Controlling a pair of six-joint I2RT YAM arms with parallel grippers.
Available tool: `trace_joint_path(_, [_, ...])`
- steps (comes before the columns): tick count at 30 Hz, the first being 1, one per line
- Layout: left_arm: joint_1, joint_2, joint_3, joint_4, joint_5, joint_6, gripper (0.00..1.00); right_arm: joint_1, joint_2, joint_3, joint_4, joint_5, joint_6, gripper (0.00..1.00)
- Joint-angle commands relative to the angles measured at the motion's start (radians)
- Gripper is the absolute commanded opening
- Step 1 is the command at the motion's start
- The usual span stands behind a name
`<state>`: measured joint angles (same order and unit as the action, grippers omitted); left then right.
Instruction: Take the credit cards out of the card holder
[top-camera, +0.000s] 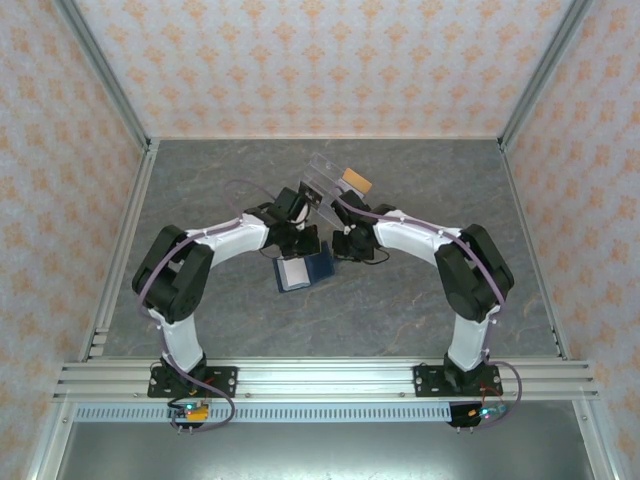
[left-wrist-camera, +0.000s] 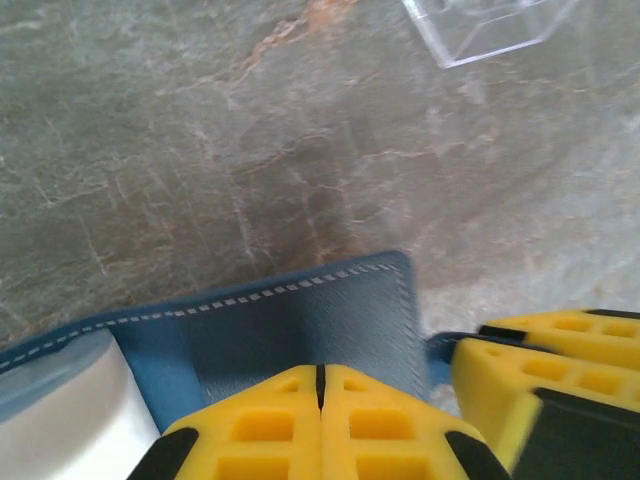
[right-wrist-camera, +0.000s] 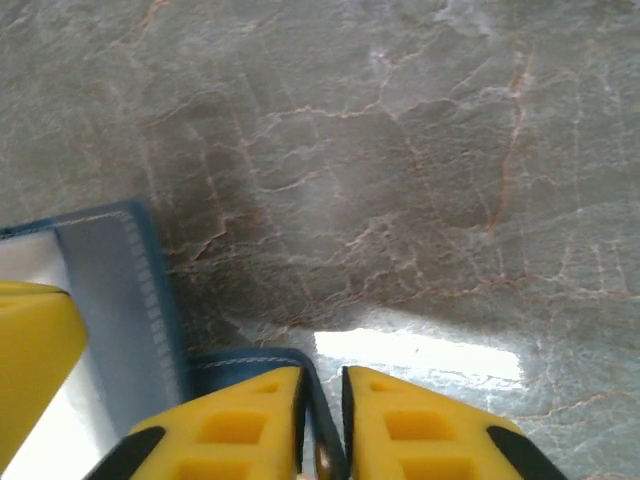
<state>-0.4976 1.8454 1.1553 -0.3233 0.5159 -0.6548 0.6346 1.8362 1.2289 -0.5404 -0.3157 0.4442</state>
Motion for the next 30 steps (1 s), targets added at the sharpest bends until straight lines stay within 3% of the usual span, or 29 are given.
trace_joint_path(1, [-0.003, 0.031, 0.022, -0.028, -0.038, 0.004, 0.0, -0.007, -0.068, -0.036, 0.046, -0.017, 0.007, 0.36])
trace_joint_path(3, [-0.005, 0.045, 0.021, -0.031, -0.04, 0.006, 0.0, -0.006, -0.094, -0.045, 0.058, -0.016, 0.007, 0.42])
trace_joint_path(6, [-0.005, 0.057, 0.02, -0.031, -0.045, 0.006, 0.0, -0.007, -0.112, -0.047, 0.07, -0.044, 0.006, 0.41])
trace_joint_path(16, [-0.019, 0.099, 0.039, -0.046, -0.054, 0.015, 0.0, 0.0, -0.038, -0.033, 0.109, -0.206, 0.014, 0.14])
trace_joint_path(27, [-0.022, 0.028, 0.051, -0.065, -0.066, -0.015, 0.0, 0.017, 0.052, -0.057, 0.092, -0.143, 0.05, 0.11])
trace_joint_path(30, [-0.022, -0.04, 0.022, -0.077, -0.134, -0.049, 0.11, 0.017, 0.054, -0.077, 0.095, -0.119, 0.064, 0.11])
